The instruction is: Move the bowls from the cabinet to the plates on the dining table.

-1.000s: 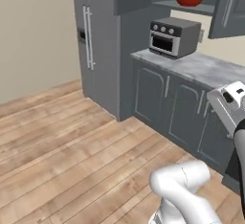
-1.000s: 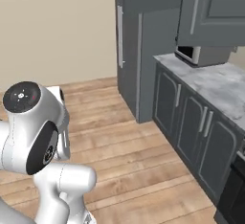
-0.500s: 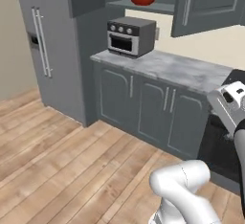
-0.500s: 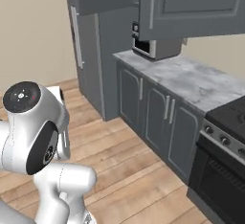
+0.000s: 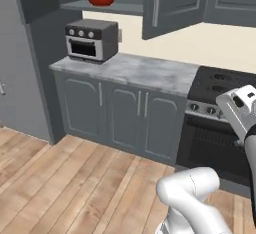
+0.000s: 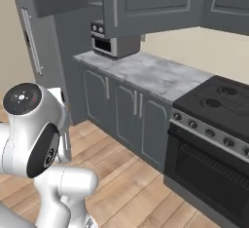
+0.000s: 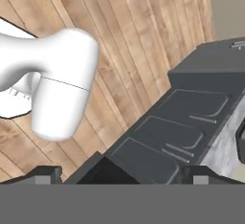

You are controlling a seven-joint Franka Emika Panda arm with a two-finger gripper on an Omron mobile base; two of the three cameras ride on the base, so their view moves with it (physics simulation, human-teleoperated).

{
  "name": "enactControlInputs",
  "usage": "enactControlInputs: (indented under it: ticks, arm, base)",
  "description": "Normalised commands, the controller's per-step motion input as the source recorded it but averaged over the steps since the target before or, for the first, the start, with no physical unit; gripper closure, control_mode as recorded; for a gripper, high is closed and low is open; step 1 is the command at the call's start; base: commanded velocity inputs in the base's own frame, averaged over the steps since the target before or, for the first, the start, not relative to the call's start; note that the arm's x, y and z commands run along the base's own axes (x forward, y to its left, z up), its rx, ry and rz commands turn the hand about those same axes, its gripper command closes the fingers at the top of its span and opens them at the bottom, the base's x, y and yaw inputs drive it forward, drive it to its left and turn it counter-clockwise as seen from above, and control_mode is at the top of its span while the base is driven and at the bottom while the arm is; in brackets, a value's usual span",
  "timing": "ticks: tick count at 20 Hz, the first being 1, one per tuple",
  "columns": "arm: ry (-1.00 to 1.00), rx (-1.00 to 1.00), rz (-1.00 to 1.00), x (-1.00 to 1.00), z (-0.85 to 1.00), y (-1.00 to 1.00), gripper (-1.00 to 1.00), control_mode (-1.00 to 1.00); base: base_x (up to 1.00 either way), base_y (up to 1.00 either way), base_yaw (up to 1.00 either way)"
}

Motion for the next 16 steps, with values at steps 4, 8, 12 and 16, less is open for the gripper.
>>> enactControlInputs:
  ticks: [4,8,12,16]
  arm:
    - [0.00,0.00,0.00,0.00,0.00,0.00,-1.00,1.00]
    - [0.00,0.00,0.00,0.00,0.00,0.00,-1.00,1.00]
    - [0.00,0.00,0.00,0.00,0.00,0.00,-1.00,1.00]
    - [0.00,0.00,0.00,0.00,0.00,0.00,-1.00,1.00]
  base:
    - [0.30,0.00,-0.43]
    - [0.31,0.05,-0.44]
    - [0.27,0.31,-0.42]
    - [0.21,0.33,-0.41]
